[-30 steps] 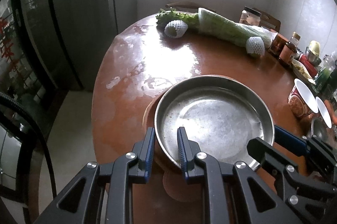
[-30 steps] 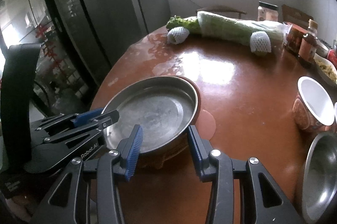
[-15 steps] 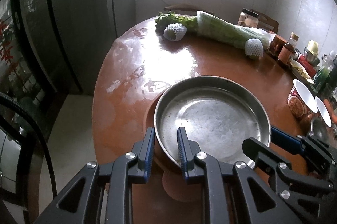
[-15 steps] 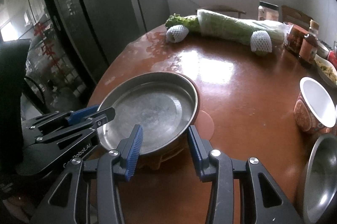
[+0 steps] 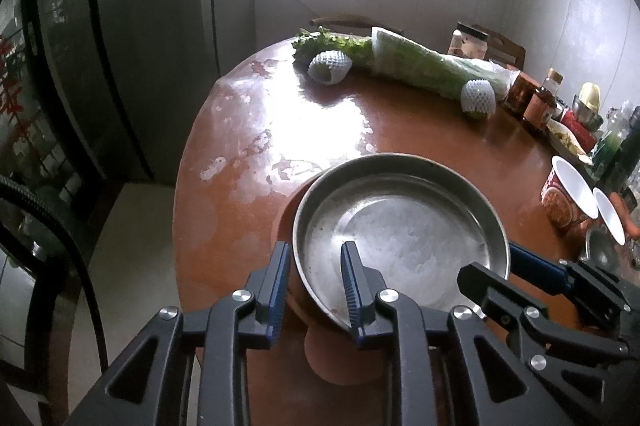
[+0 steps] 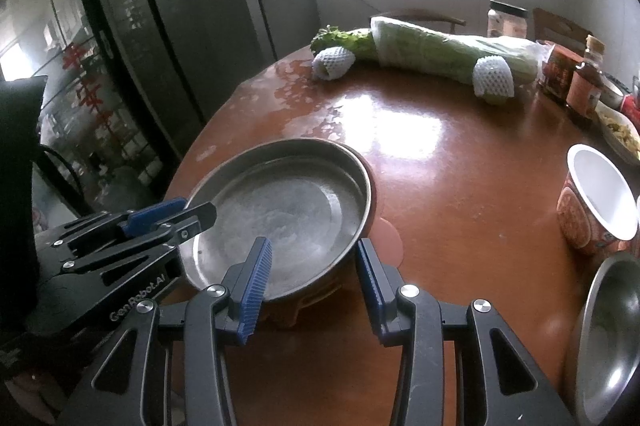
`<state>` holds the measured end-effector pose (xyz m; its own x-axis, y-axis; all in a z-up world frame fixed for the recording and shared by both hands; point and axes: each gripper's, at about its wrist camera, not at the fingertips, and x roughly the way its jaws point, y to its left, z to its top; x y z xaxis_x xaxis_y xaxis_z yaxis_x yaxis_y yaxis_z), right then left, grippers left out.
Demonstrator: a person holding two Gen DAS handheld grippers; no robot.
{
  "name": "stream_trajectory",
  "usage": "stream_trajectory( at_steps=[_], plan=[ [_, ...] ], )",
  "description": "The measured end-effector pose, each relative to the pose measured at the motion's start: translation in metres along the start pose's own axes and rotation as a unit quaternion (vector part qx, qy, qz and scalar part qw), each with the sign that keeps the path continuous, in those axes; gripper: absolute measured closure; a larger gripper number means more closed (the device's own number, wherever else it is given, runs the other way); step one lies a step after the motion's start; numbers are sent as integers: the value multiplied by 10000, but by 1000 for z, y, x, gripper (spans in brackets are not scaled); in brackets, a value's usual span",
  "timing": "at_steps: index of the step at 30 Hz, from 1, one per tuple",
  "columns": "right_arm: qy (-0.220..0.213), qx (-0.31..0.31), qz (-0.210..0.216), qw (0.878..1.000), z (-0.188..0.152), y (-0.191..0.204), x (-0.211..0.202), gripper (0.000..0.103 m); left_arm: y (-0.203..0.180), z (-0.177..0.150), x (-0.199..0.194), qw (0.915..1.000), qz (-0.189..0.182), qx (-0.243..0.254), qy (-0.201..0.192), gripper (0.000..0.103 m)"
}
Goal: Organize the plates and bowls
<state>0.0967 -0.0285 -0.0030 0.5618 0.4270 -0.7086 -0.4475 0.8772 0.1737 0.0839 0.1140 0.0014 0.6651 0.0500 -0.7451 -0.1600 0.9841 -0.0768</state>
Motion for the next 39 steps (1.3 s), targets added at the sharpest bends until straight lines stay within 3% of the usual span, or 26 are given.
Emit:
stream_trajectory(
  at_steps=[7,13,15,22,28,39],
  plan=[
    [-34,-13,-11,10000,1,0,-1,58,8,1,-7,9999,49,-101,-88,73],
    [-148,-124,-134,9997,3,4,-6,58,21,-1,-16,9992,123,-295,-225,56],
    [-195,-150,-161,9996,4,5,-8,58,26,-1,-15,9990,109,-382,-219,54],
    [-176,-185,-428,9988,4,0,-5,53,26,0,7,9990,16,-444,110,54],
    [-113,-97,-411,9990,4,-7,1,49,23,1,22,9984,-134,-482,280,54],
    [-169,10,-400,9991,2,-21,6,49,-1,6,32,9986,-287,-298,319,54]
  ],
)
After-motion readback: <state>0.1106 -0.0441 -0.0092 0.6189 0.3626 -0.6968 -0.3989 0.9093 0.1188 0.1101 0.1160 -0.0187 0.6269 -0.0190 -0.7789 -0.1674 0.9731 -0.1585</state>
